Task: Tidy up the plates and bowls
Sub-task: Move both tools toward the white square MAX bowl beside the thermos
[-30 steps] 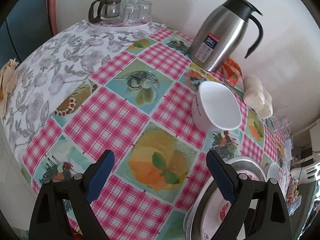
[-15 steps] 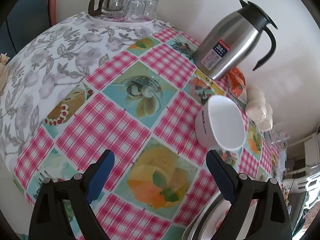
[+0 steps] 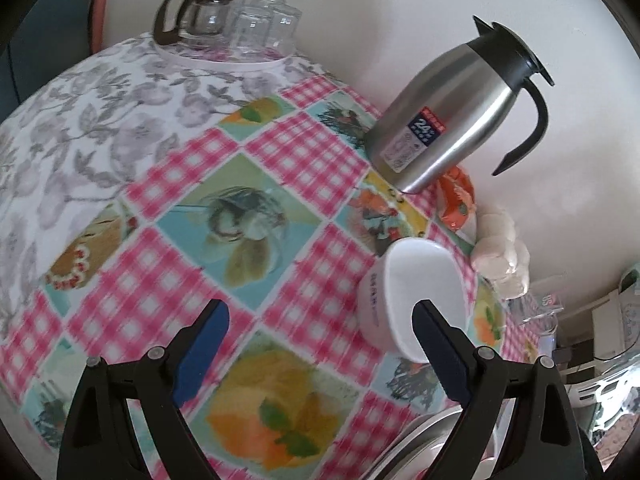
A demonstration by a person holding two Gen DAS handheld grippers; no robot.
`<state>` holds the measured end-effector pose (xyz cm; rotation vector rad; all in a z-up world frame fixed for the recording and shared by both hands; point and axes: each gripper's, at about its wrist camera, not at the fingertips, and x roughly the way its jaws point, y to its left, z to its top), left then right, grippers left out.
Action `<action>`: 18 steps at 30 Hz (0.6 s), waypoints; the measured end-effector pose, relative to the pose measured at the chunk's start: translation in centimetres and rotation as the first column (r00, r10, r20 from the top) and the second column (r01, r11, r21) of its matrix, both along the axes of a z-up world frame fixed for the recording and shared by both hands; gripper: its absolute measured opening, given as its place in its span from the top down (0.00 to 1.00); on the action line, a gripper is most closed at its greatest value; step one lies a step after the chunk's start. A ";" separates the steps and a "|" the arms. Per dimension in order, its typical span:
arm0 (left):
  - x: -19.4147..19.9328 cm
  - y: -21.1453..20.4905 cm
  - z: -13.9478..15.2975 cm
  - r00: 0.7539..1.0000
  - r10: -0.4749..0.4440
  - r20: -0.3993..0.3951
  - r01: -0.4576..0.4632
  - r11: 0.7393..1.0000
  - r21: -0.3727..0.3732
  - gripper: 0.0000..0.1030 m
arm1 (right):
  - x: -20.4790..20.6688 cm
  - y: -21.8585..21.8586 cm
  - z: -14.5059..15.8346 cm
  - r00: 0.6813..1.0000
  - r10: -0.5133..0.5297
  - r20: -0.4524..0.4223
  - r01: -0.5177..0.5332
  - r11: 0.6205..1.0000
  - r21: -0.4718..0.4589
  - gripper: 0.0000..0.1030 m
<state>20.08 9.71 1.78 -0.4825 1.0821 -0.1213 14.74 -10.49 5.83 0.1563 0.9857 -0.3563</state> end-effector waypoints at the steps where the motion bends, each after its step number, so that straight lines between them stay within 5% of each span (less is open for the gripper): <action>1: 0.2 -0.3 -0.1 1.000 -0.006 0.003 0.006 1.000 -0.010 0.10 | 0.5 -0.1 -0.2 1.000 -0.005 -0.008 0.005 1.000 -0.011 0.01; 13: 2.9 -3.4 -3.9 0.997 -0.046 -0.055 0.044 0.999 -0.026 0.11 | 5.2 -1.8 -3.6 0.994 -0.058 -0.092 0.058 0.998 -0.006 0.22; 18: 3.5 -4.3 -5.2 0.995 -0.062 -0.079 0.061 0.998 -0.019 0.27 | 6.4 -1.8 -5.3 0.990 -0.058 -0.129 0.058 0.998 -0.009 0.27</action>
